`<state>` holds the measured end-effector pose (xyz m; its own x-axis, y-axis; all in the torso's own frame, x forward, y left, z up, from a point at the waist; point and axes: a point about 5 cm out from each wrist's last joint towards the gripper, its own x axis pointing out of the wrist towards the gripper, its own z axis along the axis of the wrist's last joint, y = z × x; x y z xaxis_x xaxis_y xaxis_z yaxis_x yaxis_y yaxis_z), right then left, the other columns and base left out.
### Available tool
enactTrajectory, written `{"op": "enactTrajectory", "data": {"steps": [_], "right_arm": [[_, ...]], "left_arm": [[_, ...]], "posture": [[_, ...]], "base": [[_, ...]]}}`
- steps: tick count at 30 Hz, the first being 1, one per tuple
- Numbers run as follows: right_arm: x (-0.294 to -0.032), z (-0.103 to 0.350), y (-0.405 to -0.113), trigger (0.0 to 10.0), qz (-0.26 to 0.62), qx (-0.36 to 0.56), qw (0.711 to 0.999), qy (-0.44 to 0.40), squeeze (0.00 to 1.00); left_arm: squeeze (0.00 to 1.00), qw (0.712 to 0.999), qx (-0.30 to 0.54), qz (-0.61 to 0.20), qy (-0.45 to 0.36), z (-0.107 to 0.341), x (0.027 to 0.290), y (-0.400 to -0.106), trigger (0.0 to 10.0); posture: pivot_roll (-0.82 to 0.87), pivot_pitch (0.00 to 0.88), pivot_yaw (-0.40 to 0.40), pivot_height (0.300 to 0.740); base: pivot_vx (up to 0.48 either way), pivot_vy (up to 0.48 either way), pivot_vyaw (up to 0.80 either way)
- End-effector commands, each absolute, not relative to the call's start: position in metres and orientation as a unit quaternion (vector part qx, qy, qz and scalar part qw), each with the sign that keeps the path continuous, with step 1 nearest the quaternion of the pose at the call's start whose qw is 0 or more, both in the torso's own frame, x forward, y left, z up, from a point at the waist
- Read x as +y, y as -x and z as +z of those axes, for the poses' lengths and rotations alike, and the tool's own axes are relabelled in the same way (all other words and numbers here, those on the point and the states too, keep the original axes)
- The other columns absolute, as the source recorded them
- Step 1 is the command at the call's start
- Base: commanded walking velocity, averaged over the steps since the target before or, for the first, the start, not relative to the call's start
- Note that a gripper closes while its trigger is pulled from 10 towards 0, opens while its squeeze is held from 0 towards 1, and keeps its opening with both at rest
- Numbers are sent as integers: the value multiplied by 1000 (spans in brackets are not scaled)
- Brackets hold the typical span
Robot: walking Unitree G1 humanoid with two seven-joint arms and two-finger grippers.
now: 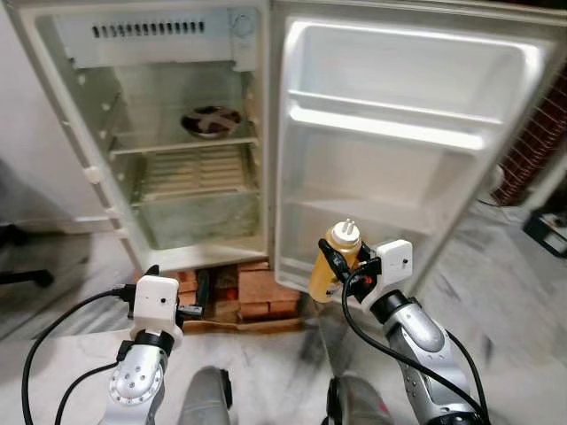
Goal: Restocking fridge
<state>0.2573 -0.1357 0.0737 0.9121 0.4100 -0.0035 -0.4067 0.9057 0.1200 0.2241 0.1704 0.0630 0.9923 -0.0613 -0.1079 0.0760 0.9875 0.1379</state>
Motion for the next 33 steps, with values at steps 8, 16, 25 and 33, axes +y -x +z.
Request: {"op": "enactTrajectory", "data": {"steps": [8, 16, 25, 33], "right_arm": [[-132, 84, -265, 10000, 234, -11, 971, -39, 0], [-130, 85, -263, 10000, 240, -16, 970, -37, 0], [-129, 86, -261, 10000, 252, -23, 967, -37, 0], [-131, 86, -263, 10000, 241, -19, 970, -36, 0]], "left_arm": [[0, 994, 64, -22, -81, 59, 173, -221, 10000], [0, 994, 61, -26, -82, 60, 173, -221, 10000], [0, 994, 61, -29, -83, 60, 173, -221, 10000], [0, 994, 59, -32, -83, 60, 172, -222, 10000]], "posture": [[9, 0, -2, 635], [9, 0, -2, 635], [6, 0, 0, 635], [5, 0, -1, 635]], "base": [[0, 0, 0], [30, 0, 0], [278, 0, 0], [367, 0, 0]]}}
